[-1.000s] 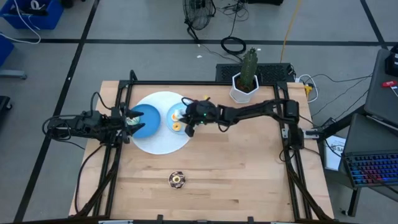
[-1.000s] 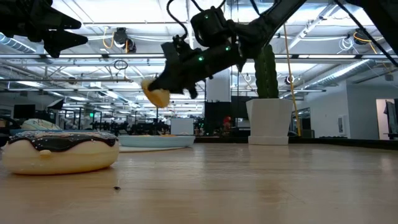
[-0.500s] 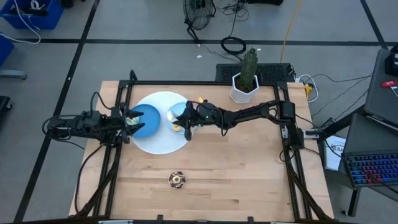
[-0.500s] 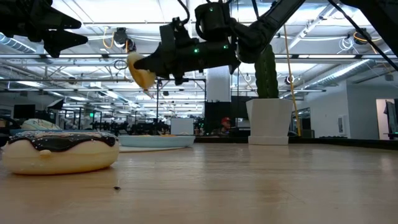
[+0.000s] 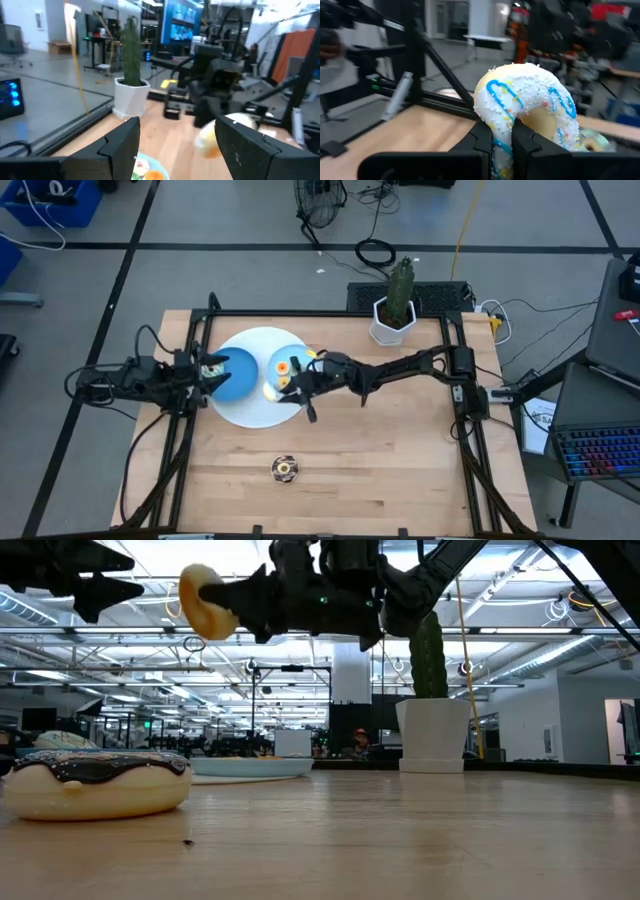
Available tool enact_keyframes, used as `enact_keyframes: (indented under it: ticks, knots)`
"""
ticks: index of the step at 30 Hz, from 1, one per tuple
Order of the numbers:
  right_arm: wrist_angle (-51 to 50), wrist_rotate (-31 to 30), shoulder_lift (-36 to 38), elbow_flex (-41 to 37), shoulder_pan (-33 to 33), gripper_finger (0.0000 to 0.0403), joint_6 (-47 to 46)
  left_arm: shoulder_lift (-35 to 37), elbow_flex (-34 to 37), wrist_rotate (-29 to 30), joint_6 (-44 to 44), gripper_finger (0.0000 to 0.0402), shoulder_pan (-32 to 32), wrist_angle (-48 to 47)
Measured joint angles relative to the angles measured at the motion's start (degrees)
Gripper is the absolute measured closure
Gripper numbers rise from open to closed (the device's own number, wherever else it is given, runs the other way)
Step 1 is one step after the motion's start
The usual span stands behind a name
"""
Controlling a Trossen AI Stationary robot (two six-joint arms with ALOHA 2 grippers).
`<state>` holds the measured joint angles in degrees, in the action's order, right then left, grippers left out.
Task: Pick & Place donuts
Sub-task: Put the large white donut on the blue plate
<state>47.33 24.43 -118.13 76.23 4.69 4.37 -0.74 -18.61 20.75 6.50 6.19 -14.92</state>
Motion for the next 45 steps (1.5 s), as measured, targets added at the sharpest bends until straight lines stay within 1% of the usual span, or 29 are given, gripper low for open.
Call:
enact_keyframes:
  ticks: [2,3,7,9,11,13,17,20,22,24,26,30,33,37,39,41,45]
  knots:
    - [1.2,2.6,0.0,0.0,0.1,0.0383,0.0,-1.2,0.0,0.6,-0.2,0.0144,0.0,-0.2]
    - [1.4,2.9,0.0,0.0,0.1,0.0383,0.0,-1.8,0.1,0.6,-0.6,0.0144,0.0,-0.3]
    - [1.1,2.8,0.0,0.0,0.1,0.0383,1.0,-5.1,0.0,0.3,-3.5,0.0144,-0.2,1.6]
    - [1.1,2.8,0.0,0.0,0.1,0.0383,1.3,-7.2,0.0,0.0,-3.5,0.0144,-0.2,3.6]
    - [0.9,2.8,0.0,0.0,0.1,0.0383,1.8,-9.4,0.0,-1.5,-3.2,0.0144,-0.2,4.8]
    - [0.9,2.8,0.0,0.0,0.1,0.0383,2.4,-11.9,0.0,-3.9,-4.3,0.0144,-0.2,6.4]
    - [1.3,3.2,0.0,0.0,0.2,0.0383,2.6,-18.1,0.0,-10.3,-10.3,0.0144,-0.2,7.4]
    - [1.3,5.9,0.0,0.0,0.3,0.0383,2.7,-23.0,0.0,-17.1,-16.0,0.0144,-0.2,9.0]
    - [1.3,7.0,0.0,0.0,0.3,0.0383,2.4,-26.2,0.0,-21.4,-16.7,0.0144,-0.2,12.1]
    - [1.2,7.4,0.0,0.0,0.3,0.0383,2.4,-28.9,0.0,-23.8,-18.4,0.0144,-0.1,14.3]
    - [1.2,7.4,0.0,0.0,0.3,0.0383,2.4,-31.5,0.0,-24.0,-20.5,0.0144,-0.2,17.9]
    - [1.3,7.4,0.0,0.0,0.1,0.0383,2.4,-35.6,0.0,-21.7,-23.1,0.0144,-0.1,25.3]
    - [1.4,7.4,0.0,0.0,0.1,0.0383,2.4,-37.7,0.0,-18.1,-24.5,0.0144,-0.1,28.8]
    - [1.1,7.4,0.0,0.0,0.1,0.0383,1.8,-38.7,0.0,-11.7,-26.5,0.0144,-0.1,29.5]
    - [1.1,7.3,0.0,0.0,0.1,0.0383,1.0,-38.7,0.0,-9.7,-27.0,0.0144,-0.1,29.6]
    - [1.2,7.3,0.0,0.0,0.2,0.0383,0.9,-38.6,0.0,-9.8,-27.0,0.0144,-0.2,29.6]
    - [1.4,7.5,0.0,0.0,0.0,0.0383,1.0,-38.7,0.0,-14.9,-26.2,0.0144,-0.2,30.6]
